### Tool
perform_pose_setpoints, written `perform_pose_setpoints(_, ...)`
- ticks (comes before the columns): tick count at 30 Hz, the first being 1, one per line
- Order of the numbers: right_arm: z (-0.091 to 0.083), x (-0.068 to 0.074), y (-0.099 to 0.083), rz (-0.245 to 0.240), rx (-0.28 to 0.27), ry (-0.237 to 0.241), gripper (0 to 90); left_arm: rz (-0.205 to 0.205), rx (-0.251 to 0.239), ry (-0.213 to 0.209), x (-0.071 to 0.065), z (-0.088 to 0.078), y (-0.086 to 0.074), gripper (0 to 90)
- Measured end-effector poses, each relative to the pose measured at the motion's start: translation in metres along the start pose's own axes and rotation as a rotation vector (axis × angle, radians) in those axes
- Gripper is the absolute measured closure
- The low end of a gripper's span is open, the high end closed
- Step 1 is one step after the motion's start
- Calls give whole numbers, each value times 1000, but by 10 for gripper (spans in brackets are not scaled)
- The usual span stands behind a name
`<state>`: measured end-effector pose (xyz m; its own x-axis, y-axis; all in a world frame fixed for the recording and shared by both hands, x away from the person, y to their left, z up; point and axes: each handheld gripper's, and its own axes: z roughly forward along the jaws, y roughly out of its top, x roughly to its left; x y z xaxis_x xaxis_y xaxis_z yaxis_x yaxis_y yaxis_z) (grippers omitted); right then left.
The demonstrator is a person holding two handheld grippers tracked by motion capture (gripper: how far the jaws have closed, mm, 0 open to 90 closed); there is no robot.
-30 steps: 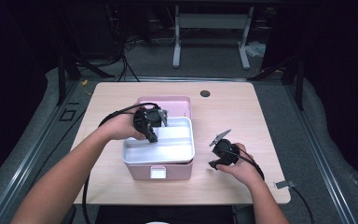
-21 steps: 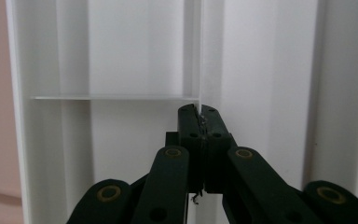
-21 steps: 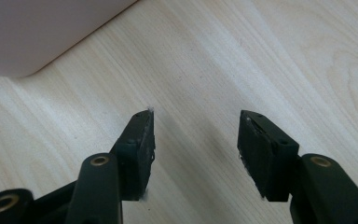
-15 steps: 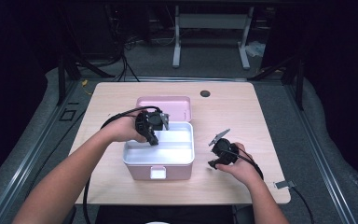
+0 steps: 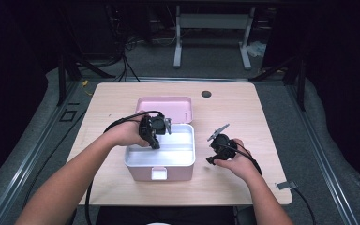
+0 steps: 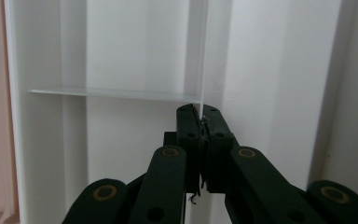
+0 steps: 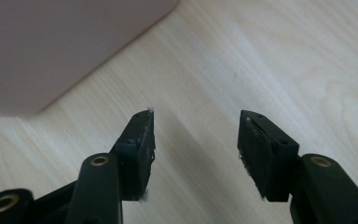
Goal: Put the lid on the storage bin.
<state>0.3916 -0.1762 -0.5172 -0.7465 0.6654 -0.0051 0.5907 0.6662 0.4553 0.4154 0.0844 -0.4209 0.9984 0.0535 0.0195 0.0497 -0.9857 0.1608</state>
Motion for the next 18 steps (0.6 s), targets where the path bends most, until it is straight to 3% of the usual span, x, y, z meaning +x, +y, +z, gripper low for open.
perform_pose_setpoints(2,-1,-3,6,14,-10,19,458,-4,-1,3,-1,0,0,875)
perform_pose_setpoints(5,-5,-7,18,22,-5,-15,456,-8,-1,7,-1,0,0,872)
perform_pose_setpoints(10,-15,-16,41,43,-31,-18,452,-9,-3,6,-1,0,0,872)
perform_pose_setpoints(18,-30,-32,69,80,-21,-52,417,-11,-5,8,-2,0,0,872)
